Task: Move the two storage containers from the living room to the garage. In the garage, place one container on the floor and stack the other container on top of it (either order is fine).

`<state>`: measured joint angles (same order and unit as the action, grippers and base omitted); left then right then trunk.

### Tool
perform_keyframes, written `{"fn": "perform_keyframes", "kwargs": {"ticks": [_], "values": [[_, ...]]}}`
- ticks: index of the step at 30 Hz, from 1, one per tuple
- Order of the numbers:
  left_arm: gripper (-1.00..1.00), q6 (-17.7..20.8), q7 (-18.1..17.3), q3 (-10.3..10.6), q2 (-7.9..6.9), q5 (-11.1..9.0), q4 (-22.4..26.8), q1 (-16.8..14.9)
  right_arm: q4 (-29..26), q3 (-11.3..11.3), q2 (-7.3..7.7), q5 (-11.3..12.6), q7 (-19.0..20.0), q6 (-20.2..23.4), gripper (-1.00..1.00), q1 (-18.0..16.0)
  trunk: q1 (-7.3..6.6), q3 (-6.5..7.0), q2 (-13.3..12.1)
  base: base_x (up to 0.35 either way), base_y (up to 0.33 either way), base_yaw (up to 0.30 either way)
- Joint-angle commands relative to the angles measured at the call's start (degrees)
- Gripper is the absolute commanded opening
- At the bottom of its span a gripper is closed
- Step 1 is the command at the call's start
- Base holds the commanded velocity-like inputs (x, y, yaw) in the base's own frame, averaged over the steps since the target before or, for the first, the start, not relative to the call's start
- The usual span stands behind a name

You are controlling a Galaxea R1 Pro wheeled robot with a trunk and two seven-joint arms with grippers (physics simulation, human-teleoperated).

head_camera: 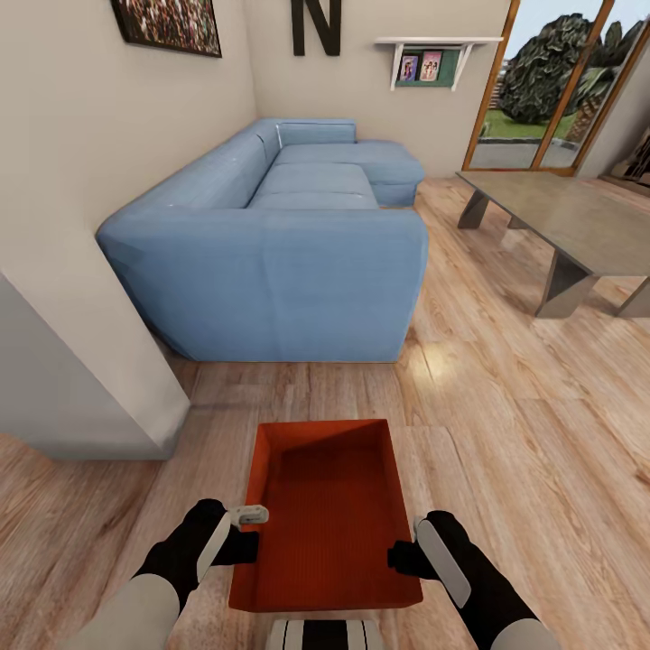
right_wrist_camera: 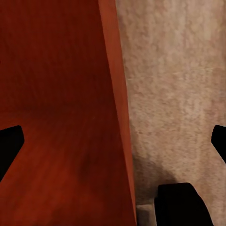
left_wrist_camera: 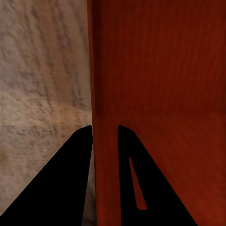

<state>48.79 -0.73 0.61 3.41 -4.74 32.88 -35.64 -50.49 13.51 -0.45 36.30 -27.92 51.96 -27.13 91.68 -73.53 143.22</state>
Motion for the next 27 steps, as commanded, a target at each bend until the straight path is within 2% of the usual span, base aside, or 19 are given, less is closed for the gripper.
{"fn": "perform_keyframes", "kwargs": {"ticks": [1, 10, 11, 27], "values": [[-1.0, 0.25, 0.29, 0.09, -0.02, -0.71, 0.08, 0.0, -0.05, 0.11, 0.03, 0.61, -0.58, 0.07, 1.0, -0.03, -0.01, -0.04, 0.02, 0.0, 0.0, 0.0], [-1.0, 0.25, 0.29, 0.09, -0.03, -0.71, 0.08, 0.02, -0.06, 0.11, 0.04, 0.57, -0.58, 0.07, 1.0, -0.03, -0.01, -0.04, 0.02, 0.0, 0.0, 0.0], [-1.0, 0.25, 0.29, 0.09, -0.05, -0.71, 0.08, 0.03, -0.05, 0.11, 0.05, 0.58, -0.59, 0.07, -1.0, -0.03, -0.01, -0.04, 0.02, 0.0, 0.0, 0.0], [-1.0, 0.25, 0.29, 0.09, -0.07, -0.71, 0.08, 0.0, -0.13, 0.11, 0.05, 0.53, -0.62, 0.07, -1.0, -0.03, -0.01, -0.04, 0.02, 0.0, 0.0, 0.0]]}}
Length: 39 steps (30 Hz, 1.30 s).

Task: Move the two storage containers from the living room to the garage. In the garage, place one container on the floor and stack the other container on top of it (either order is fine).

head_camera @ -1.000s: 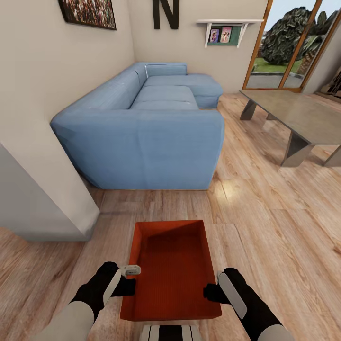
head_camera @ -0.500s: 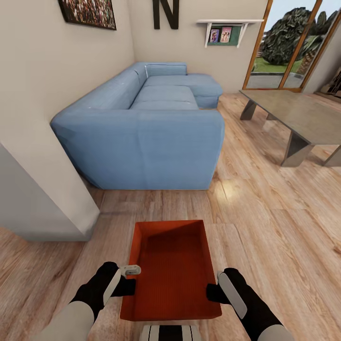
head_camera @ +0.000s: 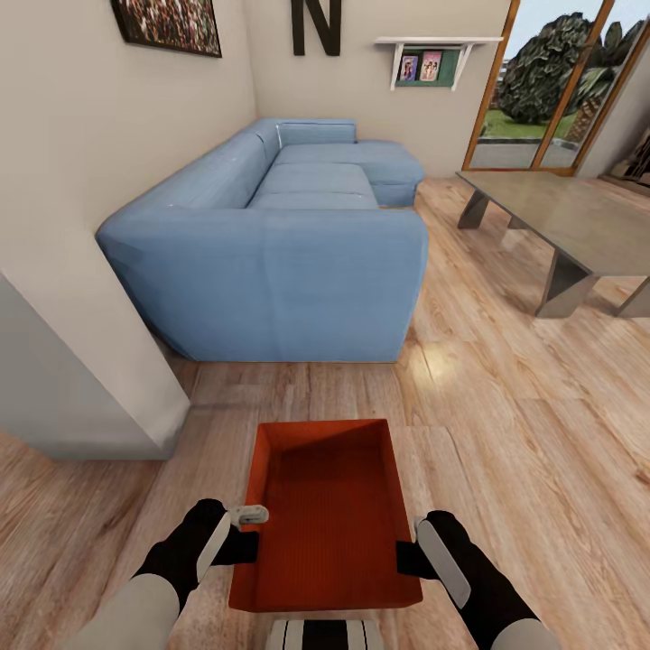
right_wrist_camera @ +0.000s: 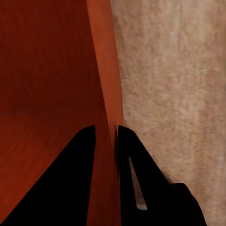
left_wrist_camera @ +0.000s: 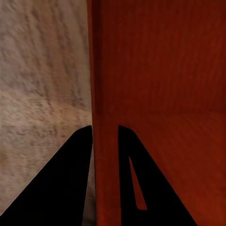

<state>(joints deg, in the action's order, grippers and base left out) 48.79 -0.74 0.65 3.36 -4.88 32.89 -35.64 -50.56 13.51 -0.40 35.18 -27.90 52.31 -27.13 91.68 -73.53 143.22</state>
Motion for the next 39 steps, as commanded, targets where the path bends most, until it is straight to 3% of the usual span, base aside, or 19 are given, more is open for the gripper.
{"fn": "perform_keyframes", "kwargs": {"ticks": [1, 39], "values": [[-1.0, 0.25, 0.3, 0.05, 0.0, -0.57, 0.07, -0.02, -0.06, 0.11, 0.02, 1.65, -0.65, -0.28, -1.0, -0.03, -0.01, -0.05, 0.02, 0.0, 0.0, 0.0], [-1.0, 0.25, 0.3, 0.05, 0.03, -0.57, 0.07, 0.03, -0.24, 0.11, 0.16, 1.65, -0.66, -0.3, -1.0, -0.03, -0.01, -0.05, 0.02, 0.0, 0.0, 0.0]]}}
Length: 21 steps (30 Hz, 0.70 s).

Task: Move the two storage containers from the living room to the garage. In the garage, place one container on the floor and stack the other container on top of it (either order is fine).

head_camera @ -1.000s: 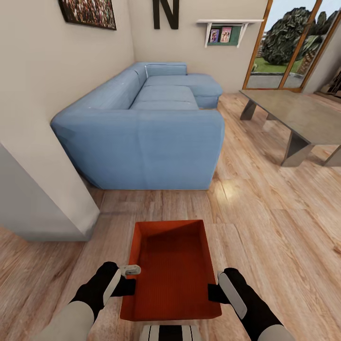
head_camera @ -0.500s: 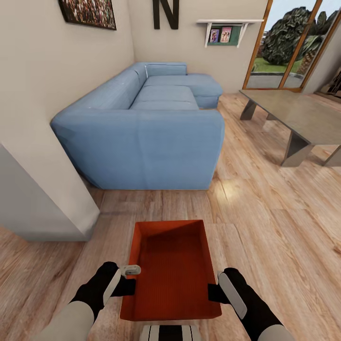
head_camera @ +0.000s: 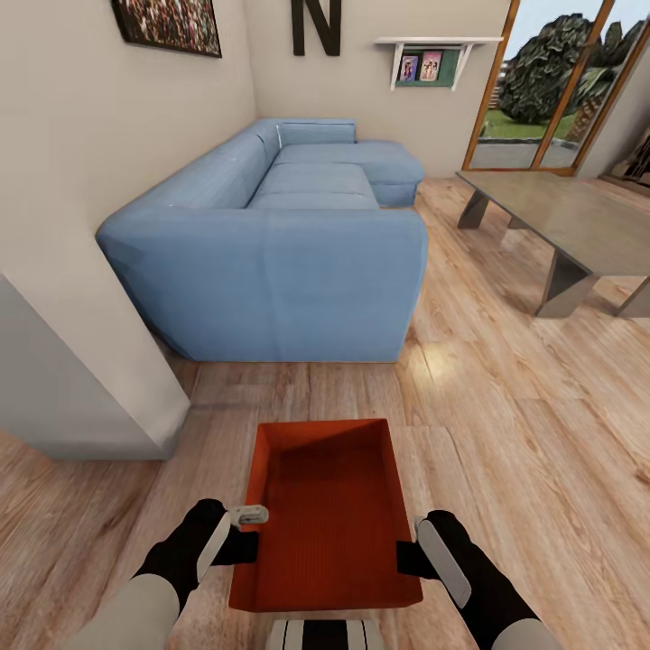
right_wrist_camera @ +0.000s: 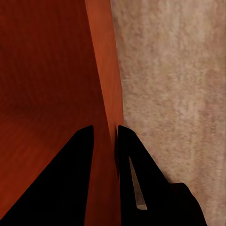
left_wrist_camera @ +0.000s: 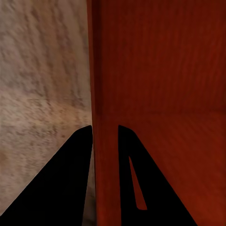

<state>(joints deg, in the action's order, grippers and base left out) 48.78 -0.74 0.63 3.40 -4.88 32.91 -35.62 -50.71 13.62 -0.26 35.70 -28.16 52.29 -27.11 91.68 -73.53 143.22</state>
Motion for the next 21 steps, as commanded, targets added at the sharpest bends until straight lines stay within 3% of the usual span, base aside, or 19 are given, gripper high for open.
{"fn": "perform_keyframes", "kwargs": {"ticks": [1, 21], "values": [[-1.0, 0.26, 0.3, 0.08, -0.01, -0.57, 0.05, 0.0, -0.09, 0.0, 0.04, 1.13, -0.4, -0.27, -1.0, -0.05, -0.01, -0.04, 0.02, 0.0, 0.0, 0.0], [-1.0, 0.26, 0.3, 0.08, -0.04, -0.52, 0.05, 0.02, -0.38, 0.0, 0.01, 1.17, -0.4, -0.29, -1.0, -0.05, -0.01, -0.04, 0.02, 0.0, 0.0, 0.0]]}}
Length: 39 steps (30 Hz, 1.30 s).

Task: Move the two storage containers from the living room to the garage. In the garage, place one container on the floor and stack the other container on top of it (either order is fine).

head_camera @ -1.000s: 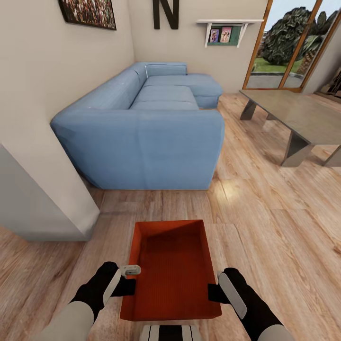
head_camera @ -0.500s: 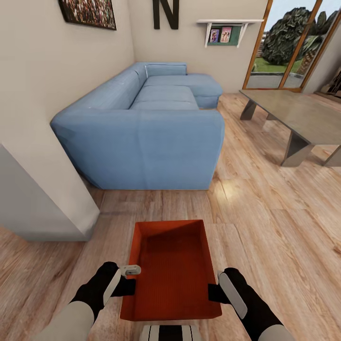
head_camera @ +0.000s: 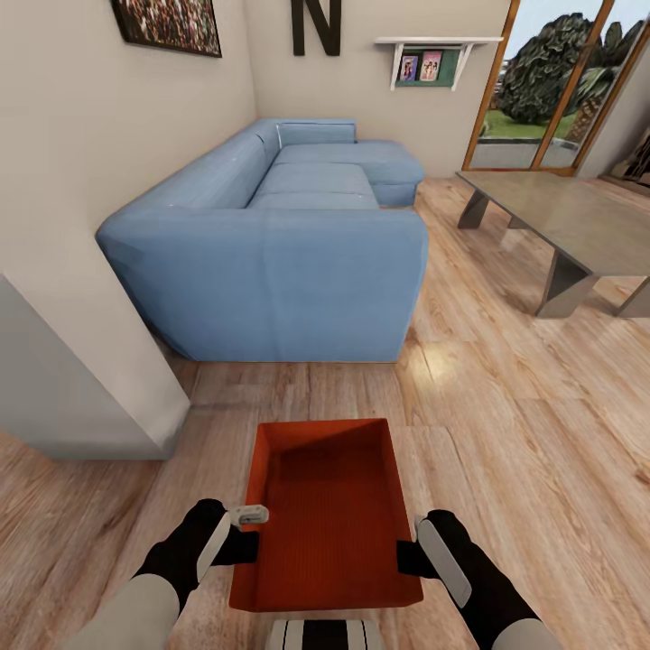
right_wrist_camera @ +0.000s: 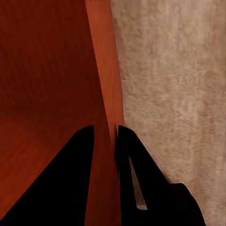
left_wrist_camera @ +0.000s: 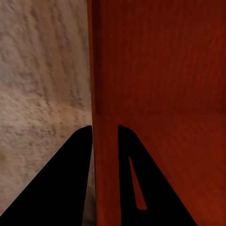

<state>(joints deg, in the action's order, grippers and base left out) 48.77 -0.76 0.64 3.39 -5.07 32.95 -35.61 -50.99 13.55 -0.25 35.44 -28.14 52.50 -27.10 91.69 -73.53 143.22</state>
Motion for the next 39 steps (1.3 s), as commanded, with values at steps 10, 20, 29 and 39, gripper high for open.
{"fn": "perform_keyframes", "kwargs": {"ticks": [10, 20, 29, 39], "values": [[-1.0, 0.27, 0.32, 0.06, -0.01, -0.29, 0.01, 0.01, -0.08, 0.16, -0.1, 1.44, -0.42, -0.48, -1.0, -0.06, -0.01, -0.04, 0.02, 0.0, 0.0, 0.0], [-1.0, 0.27, 0.32, 0.06, -0.01, -0.29, 0.01, 0.01, -0.29, 0.05, 0.2, 1.48, -0.46, -0.47, -1.0, -0.06, -0.01, -0.04, 0.02, 0.0, 0.0, 0.0], [-1.0, 0.27, 0.32, 0.06, -0.04, -0.3, 0.01, -0.01, -0.34, -0.17, 0.16, 1.48, -0.51, -0.47, -1.0, -0.06, -0.01, -0.04, 0.02, 0.0, 0.0, 0.0], [-1.0, 0.27, 0.32, 0.06, -0.02, -0.24, 0.01, 0.01, -0.34, -0.19, 0.12, 1.48, -0.51, -0.47, -1.0, -0.06, -0.01, 0.04, 0.02, 0.0, 0.0, 0.0]]}}
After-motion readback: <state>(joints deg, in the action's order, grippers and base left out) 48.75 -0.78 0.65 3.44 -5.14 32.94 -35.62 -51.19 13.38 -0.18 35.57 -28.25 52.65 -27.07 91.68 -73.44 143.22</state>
